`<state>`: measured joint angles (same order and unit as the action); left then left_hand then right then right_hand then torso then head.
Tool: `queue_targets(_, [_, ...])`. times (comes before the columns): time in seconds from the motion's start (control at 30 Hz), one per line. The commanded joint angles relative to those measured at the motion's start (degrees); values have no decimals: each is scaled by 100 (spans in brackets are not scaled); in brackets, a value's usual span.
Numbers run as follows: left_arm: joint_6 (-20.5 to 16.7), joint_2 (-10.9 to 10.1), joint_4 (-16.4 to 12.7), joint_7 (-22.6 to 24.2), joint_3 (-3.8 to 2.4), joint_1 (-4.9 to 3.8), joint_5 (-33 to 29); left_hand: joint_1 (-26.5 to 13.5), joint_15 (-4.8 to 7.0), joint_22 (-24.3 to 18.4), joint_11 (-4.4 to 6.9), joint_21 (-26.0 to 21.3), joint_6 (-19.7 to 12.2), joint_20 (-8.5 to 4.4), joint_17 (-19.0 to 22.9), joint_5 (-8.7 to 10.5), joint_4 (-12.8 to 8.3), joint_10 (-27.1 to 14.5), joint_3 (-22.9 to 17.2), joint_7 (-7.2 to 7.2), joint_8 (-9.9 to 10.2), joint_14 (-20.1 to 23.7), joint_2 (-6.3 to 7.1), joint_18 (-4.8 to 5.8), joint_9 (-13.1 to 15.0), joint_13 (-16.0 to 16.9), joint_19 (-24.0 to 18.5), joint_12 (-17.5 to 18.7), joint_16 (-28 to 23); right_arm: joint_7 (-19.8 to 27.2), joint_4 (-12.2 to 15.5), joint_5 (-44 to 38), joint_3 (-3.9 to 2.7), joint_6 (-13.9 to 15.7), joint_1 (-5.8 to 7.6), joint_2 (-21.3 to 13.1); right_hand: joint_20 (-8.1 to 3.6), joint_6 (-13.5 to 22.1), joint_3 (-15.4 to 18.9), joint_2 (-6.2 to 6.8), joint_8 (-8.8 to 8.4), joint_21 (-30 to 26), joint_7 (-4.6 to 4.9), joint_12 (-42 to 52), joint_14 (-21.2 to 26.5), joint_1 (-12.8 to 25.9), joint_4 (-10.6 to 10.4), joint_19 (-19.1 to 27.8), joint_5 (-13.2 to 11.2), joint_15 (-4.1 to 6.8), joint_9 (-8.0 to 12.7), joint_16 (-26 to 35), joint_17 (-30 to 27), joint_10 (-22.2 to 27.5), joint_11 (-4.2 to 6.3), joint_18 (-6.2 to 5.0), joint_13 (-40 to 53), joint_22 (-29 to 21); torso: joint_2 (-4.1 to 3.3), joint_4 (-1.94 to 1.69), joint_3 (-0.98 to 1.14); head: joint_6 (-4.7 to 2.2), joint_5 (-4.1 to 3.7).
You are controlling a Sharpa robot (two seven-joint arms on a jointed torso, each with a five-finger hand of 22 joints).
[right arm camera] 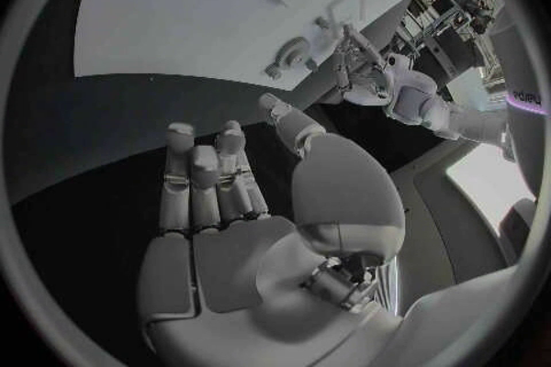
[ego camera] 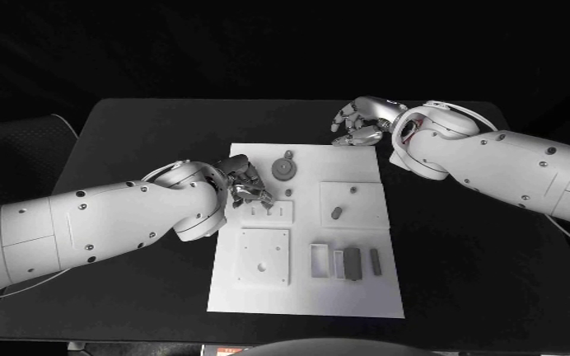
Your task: Assemble the parts on the task board
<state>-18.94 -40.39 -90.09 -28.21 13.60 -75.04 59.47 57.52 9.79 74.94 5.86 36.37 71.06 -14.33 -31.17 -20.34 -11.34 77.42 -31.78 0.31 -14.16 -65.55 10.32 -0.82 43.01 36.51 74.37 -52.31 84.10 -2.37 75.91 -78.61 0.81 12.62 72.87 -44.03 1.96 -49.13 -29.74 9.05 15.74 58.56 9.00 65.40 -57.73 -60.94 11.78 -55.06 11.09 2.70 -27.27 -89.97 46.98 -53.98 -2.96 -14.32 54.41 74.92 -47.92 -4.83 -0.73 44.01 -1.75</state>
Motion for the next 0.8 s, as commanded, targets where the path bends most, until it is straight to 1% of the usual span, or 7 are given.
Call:
queue_targets(0.03, [-40,38,9,-44,-1,40,-28,62,290,122,116,22,243,-150,-6,24,-178,154,-215,-115,-362,-252,-136,-86,260,8,207,-27,22,34,13,-14,-2,-59,-3,-4,-10,-2,6,-15,-27,-19,54,21,-25,53,-36,-20,29,2,6,15,4,30,-23,-68,-5,72,-3,5,3,20,-5])
queue_targets(0.23, [48,68,33,-54,-1,87,-26,34,292,121,117,30,246,-145,-15,96,-164,154,-191,-117,-366,-253,-141,-85,260,17,203,-27,22,34,15,-14,-2,-64,-3,-9,-10,-2,6,-15,-27,-19,54,21,-25,53,-37,-20,29,2,7,15,3,30,-23,-68,-6,72,-4,6,2,49,-2])
queue_targets(0.43, [112,50,20,-62,-1,97,-34,2,292,120,117,35,243,-143,-22,145,-147,152,-167,-116,-366,-249,-136,-85,259,24,196,-25,18,31,15,-13,-2,-68,-3,-16,-10,-2,7,-14,-27,-20,54,22,-25,54,-39,-19,29,2,8,15,3,31,-23,-68,-7,72,-2,3,2,85,8])
queue_targets(0.8, [124,9,-3,-54,-1,107,-33,-59,292,118,117,40,242,-140,-32,191,-107,149,-125,-116,-368,-245,-93,-85,257,34,189,-23,15,35,10,-8,-2,-70,-3,-11,-10,-2,7,-14,-27,-21,54,23,-24,56,-44,-18,28,2,9,16,3,32,-23,-68,-10,72,-4,2,-6,92,17])
